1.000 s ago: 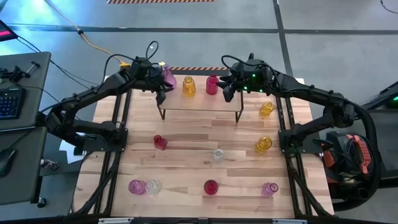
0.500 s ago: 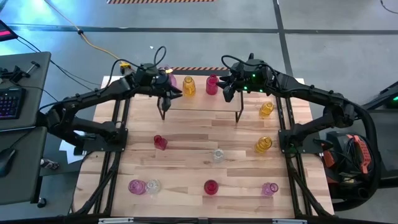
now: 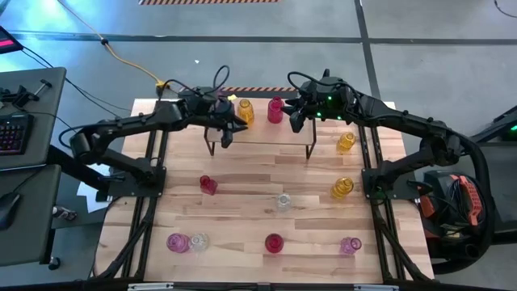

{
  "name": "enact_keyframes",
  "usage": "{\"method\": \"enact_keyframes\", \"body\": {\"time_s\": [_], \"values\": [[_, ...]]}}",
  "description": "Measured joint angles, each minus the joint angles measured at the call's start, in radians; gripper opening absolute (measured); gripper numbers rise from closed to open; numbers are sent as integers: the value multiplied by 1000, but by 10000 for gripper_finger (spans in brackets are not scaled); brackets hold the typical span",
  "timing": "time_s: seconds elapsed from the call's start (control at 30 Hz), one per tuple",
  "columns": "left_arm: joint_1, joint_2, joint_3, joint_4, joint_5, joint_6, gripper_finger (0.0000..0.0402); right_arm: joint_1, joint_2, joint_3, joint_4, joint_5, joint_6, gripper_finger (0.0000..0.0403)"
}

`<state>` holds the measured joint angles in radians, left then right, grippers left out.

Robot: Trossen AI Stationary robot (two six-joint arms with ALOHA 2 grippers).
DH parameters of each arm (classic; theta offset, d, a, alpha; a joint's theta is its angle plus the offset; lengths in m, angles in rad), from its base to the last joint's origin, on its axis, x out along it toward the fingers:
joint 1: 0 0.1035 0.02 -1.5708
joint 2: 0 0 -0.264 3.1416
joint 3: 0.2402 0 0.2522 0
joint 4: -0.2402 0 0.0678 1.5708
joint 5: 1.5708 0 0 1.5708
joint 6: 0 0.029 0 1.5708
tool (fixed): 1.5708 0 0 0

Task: Sort vases onto shelf
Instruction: Adjust the vases on the shelf

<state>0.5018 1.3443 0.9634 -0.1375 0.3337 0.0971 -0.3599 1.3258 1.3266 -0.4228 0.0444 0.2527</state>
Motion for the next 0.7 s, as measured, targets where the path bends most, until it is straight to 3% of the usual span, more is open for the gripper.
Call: {"method": "enact_keyframes", "body": {"time_s": [0.7], "values": [[1,35,-1,20,-138,0,71,0,0,0,-2,0,0,140]]}}
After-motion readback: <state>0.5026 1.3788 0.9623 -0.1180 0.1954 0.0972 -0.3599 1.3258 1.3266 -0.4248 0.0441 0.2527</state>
